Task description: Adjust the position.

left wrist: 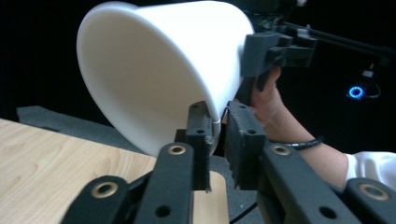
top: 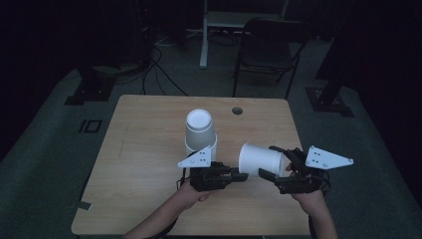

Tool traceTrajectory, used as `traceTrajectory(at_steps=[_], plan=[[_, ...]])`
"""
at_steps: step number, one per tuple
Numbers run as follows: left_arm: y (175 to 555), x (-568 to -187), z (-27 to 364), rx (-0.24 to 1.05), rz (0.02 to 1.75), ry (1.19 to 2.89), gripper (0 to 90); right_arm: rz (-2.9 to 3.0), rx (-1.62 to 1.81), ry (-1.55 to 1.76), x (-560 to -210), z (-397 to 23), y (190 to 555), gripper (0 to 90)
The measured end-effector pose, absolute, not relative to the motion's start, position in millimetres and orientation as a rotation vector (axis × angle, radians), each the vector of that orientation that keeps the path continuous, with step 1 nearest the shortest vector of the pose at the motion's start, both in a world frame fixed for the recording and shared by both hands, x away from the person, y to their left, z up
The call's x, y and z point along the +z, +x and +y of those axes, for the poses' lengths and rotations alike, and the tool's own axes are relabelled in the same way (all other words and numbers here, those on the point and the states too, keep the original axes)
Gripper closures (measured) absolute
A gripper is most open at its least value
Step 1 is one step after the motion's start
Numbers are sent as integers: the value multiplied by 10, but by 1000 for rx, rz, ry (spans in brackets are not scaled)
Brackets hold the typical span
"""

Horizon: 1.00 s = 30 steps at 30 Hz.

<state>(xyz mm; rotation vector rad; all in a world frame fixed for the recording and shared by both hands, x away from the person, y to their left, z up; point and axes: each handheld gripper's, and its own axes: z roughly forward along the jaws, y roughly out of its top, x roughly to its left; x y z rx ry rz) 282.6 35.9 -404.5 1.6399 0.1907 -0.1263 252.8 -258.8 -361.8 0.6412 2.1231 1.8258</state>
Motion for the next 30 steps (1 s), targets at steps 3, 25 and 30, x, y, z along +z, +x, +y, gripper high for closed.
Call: traceTrajectory(at_steps=[3,25,30], plan=[[2813,-4028,358,-146,159,1651,849,2150,1857,639,-3649,-2615,2534,187],[2912,-3950,424,-187,237,1679,868,2276,1710,703,-3749,-2627,2617,171],[2930,-3898,440,-193,247,1665,869,2332,1674,700,-3842,-2582,2620,176]])
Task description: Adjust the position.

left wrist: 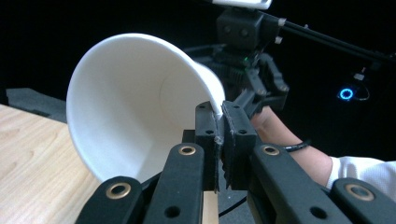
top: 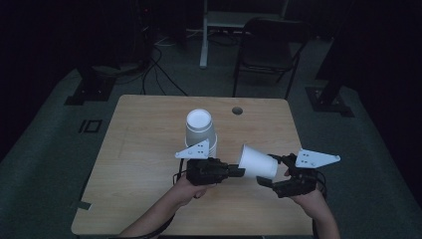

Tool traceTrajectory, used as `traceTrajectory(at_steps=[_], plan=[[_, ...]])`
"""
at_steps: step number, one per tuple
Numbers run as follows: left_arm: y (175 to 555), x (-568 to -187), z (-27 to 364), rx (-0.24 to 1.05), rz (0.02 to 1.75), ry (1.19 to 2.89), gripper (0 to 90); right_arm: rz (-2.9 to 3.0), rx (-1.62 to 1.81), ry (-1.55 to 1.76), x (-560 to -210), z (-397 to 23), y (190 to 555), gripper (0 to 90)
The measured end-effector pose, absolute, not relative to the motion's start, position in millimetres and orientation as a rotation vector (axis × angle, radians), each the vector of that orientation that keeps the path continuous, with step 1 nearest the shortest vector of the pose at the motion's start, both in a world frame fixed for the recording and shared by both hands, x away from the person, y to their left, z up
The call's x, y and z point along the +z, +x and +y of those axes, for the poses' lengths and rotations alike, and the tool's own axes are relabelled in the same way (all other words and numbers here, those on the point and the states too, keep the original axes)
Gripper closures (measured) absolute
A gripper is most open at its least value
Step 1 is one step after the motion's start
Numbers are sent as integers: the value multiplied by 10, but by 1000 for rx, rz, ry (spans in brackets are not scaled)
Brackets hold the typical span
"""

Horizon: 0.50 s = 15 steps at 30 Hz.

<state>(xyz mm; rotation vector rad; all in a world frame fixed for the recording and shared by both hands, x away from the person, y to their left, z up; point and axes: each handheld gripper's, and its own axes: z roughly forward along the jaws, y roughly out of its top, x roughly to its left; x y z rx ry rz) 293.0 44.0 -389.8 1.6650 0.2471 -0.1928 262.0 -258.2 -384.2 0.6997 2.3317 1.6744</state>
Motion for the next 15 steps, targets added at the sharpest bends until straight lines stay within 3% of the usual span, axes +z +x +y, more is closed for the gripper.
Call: traceTrajectory(at_steps=[15], plan=[[2934,-3822,334,-180,251,1668,842,2407,1567,739,-4074,-2359,2713,196]])
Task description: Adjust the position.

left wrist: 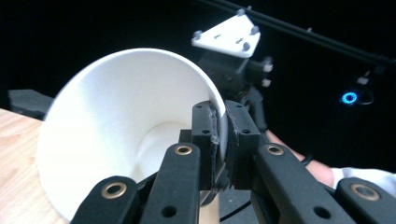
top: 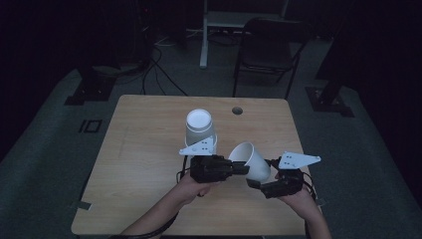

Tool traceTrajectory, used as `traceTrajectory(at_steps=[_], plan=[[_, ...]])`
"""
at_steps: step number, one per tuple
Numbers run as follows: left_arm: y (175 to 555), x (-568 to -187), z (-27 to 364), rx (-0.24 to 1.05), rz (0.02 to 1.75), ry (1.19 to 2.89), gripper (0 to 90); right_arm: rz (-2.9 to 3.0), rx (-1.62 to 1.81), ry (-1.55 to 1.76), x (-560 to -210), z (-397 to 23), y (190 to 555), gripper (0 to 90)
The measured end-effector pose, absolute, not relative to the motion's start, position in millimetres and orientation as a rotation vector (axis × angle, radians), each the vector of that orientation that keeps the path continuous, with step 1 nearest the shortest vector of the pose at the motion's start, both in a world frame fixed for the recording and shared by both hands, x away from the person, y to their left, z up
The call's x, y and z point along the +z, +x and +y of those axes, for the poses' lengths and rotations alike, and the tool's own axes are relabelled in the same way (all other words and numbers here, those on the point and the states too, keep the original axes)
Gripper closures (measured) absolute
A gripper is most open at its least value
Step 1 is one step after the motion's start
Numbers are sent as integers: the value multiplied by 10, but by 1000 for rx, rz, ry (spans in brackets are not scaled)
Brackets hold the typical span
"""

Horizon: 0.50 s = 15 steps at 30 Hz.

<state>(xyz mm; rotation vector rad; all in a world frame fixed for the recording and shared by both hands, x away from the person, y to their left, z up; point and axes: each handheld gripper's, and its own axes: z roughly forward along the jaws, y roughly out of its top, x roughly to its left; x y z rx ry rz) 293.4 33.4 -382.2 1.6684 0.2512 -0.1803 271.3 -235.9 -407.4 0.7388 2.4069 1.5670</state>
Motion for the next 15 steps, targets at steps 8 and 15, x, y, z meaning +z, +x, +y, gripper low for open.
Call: traceTrajectory(at_steps=[8,15], plan=[[2892,-3827,283,-143,262,1705,840,2404,1507,761,-4128,-2262,2747,177],[2928,-3855,359,-155,297,1712,857,2407,1561,758,-4118,-2383,2711,126]])
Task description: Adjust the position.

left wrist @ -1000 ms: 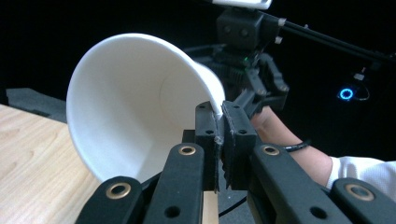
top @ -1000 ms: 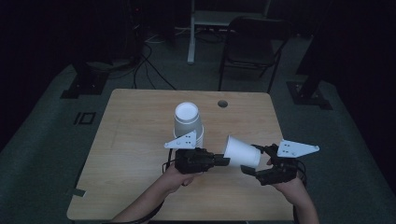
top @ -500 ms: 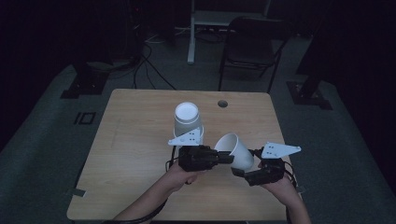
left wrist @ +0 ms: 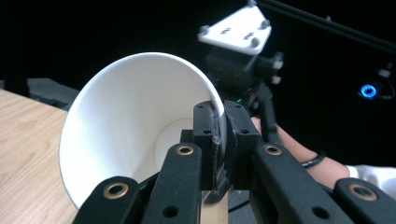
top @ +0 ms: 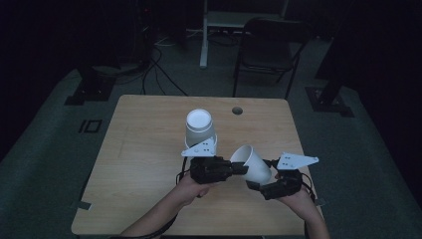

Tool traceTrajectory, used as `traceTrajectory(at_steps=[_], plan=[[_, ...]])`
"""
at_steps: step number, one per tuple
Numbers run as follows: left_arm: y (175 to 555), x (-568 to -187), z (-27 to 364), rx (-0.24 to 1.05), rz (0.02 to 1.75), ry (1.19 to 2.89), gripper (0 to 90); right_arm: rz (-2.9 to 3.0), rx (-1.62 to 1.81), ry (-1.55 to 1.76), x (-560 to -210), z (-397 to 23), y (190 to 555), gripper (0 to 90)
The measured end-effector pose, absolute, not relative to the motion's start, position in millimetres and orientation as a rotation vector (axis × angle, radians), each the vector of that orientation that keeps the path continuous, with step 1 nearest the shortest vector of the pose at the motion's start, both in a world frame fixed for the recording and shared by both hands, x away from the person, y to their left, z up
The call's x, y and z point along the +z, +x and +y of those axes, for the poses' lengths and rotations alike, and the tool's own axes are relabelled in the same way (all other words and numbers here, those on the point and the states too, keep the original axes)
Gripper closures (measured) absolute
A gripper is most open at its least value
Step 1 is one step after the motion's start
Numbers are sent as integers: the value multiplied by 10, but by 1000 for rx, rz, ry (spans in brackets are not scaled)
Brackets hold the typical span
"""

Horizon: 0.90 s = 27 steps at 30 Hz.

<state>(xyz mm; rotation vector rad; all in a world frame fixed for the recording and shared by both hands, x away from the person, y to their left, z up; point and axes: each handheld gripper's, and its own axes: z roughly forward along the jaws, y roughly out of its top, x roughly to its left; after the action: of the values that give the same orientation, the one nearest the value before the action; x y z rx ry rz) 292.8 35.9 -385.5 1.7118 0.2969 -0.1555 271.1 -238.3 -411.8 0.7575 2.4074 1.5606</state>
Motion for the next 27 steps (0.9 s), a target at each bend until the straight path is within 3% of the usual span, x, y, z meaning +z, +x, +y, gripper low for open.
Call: traceTrajectory(at_steps=[9,12,27], plan=[[2923,-3870,301,-144,297,1767,857,2342,1652,770,-3957,-2544,2667,138],[2931,-3867,284,-139,309,1765,856,2373,1596,746,-4016,-2470,2646,190],[2907,-3850,159,-148,279,1771,825,2407,1549,744,-4146,-2258,2675,181]])
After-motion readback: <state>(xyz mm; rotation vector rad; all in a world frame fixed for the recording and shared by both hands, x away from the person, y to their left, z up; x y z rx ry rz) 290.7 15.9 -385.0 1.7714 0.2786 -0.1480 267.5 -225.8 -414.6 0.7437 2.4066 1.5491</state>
